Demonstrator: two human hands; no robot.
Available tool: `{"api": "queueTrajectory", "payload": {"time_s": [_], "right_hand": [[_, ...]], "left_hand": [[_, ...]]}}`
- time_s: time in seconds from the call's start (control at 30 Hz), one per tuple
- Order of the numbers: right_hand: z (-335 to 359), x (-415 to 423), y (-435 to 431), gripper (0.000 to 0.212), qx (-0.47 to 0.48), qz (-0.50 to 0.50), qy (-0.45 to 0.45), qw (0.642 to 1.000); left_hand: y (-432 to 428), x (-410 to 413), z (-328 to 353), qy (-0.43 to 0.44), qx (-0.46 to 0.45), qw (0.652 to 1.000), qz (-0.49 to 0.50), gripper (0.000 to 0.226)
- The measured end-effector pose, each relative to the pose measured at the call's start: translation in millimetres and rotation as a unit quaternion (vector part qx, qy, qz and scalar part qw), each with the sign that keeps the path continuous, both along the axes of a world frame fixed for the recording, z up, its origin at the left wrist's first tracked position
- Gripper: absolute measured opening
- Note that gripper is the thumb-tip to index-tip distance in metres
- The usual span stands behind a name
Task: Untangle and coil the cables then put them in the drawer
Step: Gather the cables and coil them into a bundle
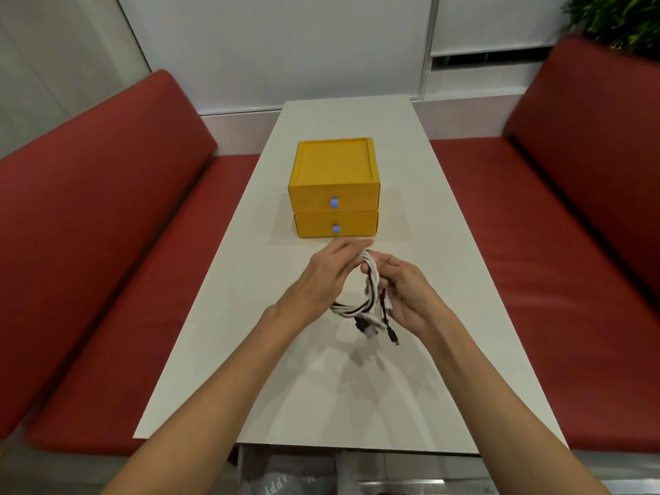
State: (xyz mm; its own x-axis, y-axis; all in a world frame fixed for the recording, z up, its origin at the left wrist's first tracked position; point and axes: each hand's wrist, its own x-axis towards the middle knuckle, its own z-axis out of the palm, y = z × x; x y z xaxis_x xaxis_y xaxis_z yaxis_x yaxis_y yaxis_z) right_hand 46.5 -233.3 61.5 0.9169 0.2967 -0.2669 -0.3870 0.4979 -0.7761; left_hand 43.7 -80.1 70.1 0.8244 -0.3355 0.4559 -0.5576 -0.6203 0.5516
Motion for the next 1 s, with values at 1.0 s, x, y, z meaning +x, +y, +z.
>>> {"api": "queueTrajectory", "payload": {"time_s": [1.0], "right_hand": [[-8.0, 2.2, -8.6, 0.021, -0.237, 0.11, -0.045, 0.964]], "left_hand": [[10.1, 10.0, -6.7, 0.05, 0.15, 0.982, 0.099, 0.025]]}}
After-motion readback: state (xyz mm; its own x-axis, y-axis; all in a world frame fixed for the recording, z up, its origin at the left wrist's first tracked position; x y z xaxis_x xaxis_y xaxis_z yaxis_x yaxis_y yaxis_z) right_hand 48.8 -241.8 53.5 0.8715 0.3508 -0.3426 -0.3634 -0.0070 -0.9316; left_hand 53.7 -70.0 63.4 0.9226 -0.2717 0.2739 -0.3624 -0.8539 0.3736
